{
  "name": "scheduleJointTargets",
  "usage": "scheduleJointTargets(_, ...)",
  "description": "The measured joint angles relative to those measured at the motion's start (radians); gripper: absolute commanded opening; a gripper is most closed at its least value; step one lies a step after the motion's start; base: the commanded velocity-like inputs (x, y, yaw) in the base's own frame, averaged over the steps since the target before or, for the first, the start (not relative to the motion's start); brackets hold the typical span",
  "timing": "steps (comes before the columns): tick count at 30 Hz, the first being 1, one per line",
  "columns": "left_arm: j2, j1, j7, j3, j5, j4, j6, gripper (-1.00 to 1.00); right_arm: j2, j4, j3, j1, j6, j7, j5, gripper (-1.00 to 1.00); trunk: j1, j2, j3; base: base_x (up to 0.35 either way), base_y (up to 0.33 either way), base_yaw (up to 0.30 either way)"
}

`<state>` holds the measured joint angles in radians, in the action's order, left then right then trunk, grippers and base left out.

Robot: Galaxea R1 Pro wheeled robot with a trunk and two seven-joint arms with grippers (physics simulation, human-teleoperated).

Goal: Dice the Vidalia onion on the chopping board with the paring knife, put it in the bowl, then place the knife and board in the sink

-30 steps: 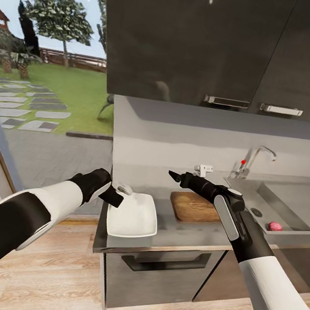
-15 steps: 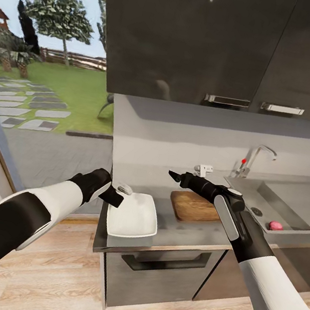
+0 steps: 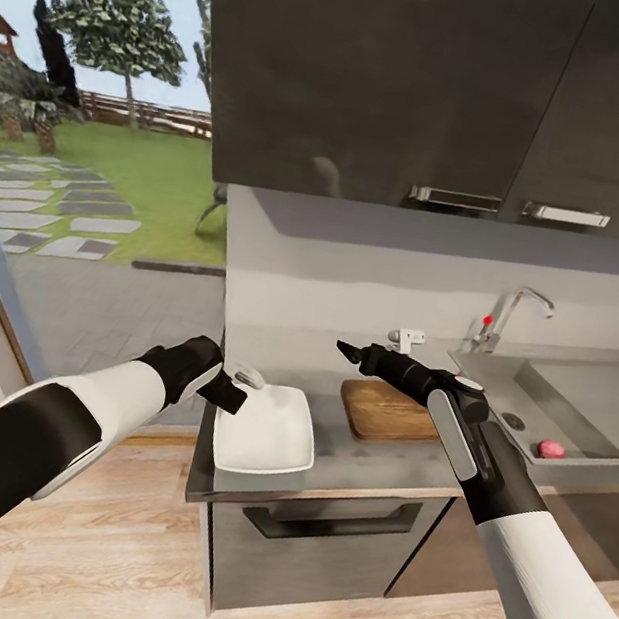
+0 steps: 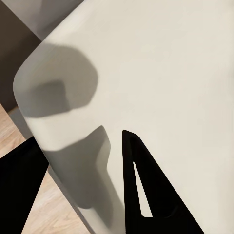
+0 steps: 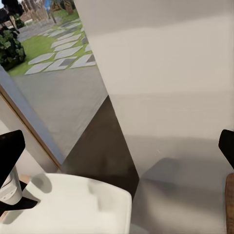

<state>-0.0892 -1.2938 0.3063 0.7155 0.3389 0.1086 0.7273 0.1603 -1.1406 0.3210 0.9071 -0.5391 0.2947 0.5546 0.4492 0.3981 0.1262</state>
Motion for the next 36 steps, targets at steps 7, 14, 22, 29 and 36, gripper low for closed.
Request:
scheduleJointTargets(7,0.0,-0.001,-0.001,-0.003,0.0,0.0,0.0,-1.0,0.0,0.0,0.0,0.0,0.0,0.0,0.0,1.0,0.0,0.0,0.002,0.0,0.0,0.0)
scheduleJointTargets(14,0.0,-0.004,0.0,-0.005,0.008,-0.001,0.0,-1.0,0.0,0.0,0.0,0.0,0.0,0.0,0.0,1.0,-0.001,0.0,0.007,0.0,0.0,0.0)
scheduleJointTargets(22,0.0,-0.001,-0.001,-0.007,0.006,0.0,-0.013,-1.0,0.0,0.0,0.0,0.0,0.0,0.0,0.0,1.0,-0.003,0.0,0.01,0.0,0.0,0.0)
scheduleJointTargets(29,0.0,-0.001,-0.001,-0.008,0.008,-0.001,-0.015,-1.0,0.0,0.0,0.0,0.0,0.0,0.0,0.0,1.0,-0.003,0.0,0.01,0.0,0.0,0.0)
scheduleJointTargets(36,0.0,-0.001,-0.002,-0.009,0.009,-0.001,-0.015,-1.0,0.0,0.0,0.0,0.0,0.0,0.0,0.0,1.0,-0.003,0.0,0.01,0.0,0.0,0.0)
